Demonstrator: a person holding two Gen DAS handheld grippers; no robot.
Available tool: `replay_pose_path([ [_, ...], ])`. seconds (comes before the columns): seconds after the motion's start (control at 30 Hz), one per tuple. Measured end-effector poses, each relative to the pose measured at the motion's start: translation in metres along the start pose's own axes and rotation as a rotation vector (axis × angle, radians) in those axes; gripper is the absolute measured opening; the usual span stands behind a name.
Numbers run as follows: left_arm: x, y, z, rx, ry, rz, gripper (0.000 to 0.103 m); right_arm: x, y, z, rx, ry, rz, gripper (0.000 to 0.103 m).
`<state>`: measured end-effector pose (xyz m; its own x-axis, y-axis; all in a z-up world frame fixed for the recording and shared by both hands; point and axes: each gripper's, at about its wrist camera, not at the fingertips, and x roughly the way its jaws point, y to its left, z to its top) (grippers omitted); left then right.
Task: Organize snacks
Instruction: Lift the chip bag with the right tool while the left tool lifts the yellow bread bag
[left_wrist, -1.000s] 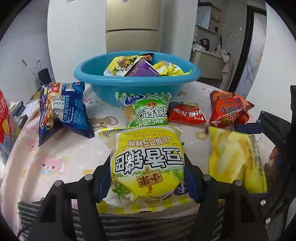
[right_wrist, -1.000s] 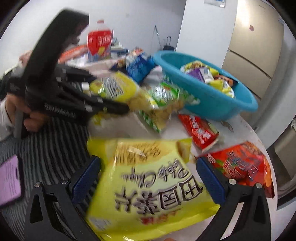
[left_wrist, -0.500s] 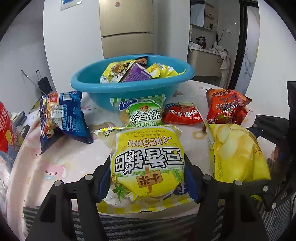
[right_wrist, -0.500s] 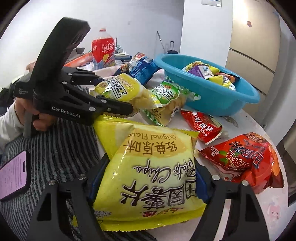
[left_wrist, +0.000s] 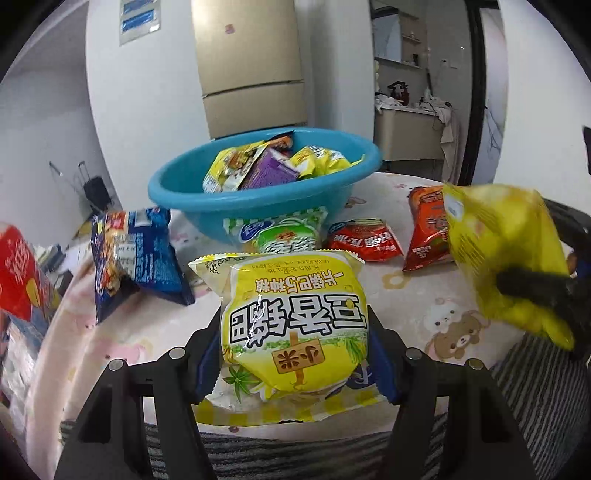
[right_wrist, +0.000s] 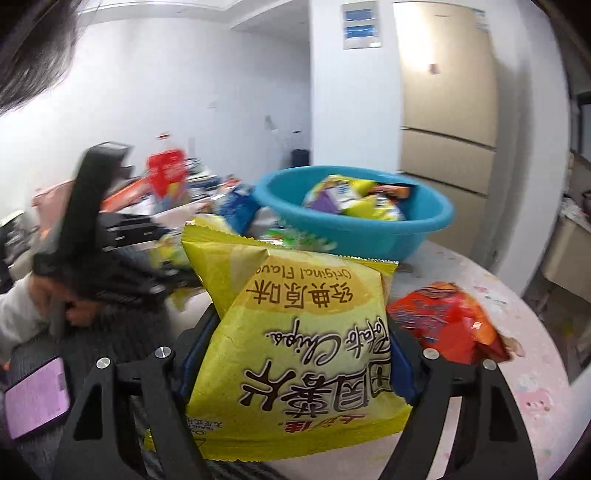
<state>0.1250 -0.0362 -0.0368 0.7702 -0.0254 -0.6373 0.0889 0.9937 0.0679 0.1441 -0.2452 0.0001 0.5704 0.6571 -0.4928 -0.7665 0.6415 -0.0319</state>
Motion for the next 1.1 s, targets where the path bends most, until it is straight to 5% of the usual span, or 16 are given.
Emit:
replay_pose_path([
  [0.1, 0.015, -0.005, -0.001, 0.016, 0.06, 0.006, 0.069, 0.004, -0.004, 0.001, 0.027, -0.004, -0.092, 0.078],
  [0.2, 0.02, -0.008, -0.003, 0.029, 0.081, -0.013, 0.069, 0.002, -0.008, 0.0, 0.041, -0.014, -0.095, 0.078],
  [0.67, 0.013, 0.004, -0.004, -0.03, 0.067, -0.043, 0.069, -0.013, 0.001, 0.006, -0.021, -0.133, -0.203, 0.079],
  [1.1, 0.014, 0.003, -0.004, -0.031, 0.07, -0.037, 0.069, -0.03, -0.011, 0.004, 0.046, -0.233, -0.275, 0.081],
])
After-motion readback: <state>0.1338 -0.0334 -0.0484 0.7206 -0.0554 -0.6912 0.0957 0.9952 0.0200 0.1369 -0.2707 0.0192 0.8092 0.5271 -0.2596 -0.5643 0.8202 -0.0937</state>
